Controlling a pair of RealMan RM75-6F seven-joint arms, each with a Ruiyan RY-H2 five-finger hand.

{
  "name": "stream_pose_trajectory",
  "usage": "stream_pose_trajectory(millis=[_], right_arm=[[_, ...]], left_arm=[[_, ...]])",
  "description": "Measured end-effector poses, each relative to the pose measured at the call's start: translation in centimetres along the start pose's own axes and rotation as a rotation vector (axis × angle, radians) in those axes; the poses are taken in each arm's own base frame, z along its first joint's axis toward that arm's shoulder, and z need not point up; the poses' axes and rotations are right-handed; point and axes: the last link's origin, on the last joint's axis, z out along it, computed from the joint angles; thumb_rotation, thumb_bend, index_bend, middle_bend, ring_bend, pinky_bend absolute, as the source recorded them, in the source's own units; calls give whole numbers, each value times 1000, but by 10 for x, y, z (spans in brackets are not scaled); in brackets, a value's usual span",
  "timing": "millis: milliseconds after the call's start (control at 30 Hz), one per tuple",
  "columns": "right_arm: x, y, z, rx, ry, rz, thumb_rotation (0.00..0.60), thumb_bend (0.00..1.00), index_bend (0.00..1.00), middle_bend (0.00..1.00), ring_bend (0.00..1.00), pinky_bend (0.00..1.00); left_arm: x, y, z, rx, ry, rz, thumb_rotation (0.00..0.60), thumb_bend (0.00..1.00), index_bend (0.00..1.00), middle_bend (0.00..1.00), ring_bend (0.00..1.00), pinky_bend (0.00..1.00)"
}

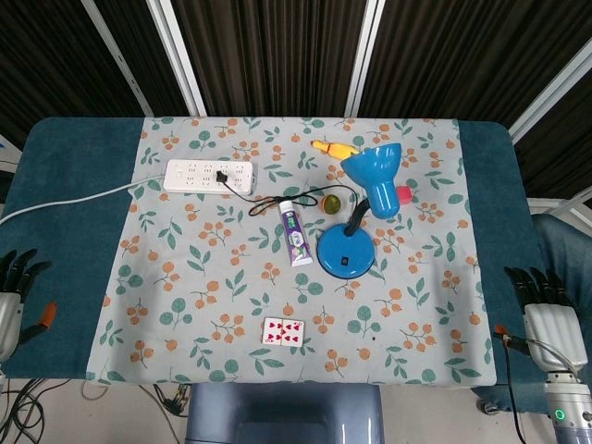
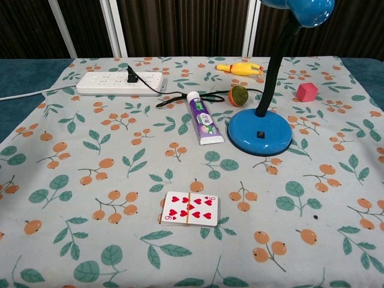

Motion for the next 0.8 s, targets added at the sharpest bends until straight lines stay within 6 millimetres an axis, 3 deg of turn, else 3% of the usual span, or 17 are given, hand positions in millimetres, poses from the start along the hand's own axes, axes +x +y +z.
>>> stream_pose_trajectory(millis=[333, 667, 800], right_arm=[[-1, -2, 0, 3, -1, 8, 600, 252, 118, 165, 95, 19], [-4, -4, 0, 12, -18, 42, 600, 251, 89, 165, 105, 311], [-5, -5, 1, 19, -21, 40, 600, 266, 72, 167, 197, 390]], left_arm=[[1, 0, -1, -2, 4, 7, 600, 358, 207, 72, 0, 101], [1, -1, 0, -2, 6, 7, 600, 357, 207, 72, 0, 101], [0, -1, 0, -4, 3, 9, 600, 358, 207, 72, 0, 101]])
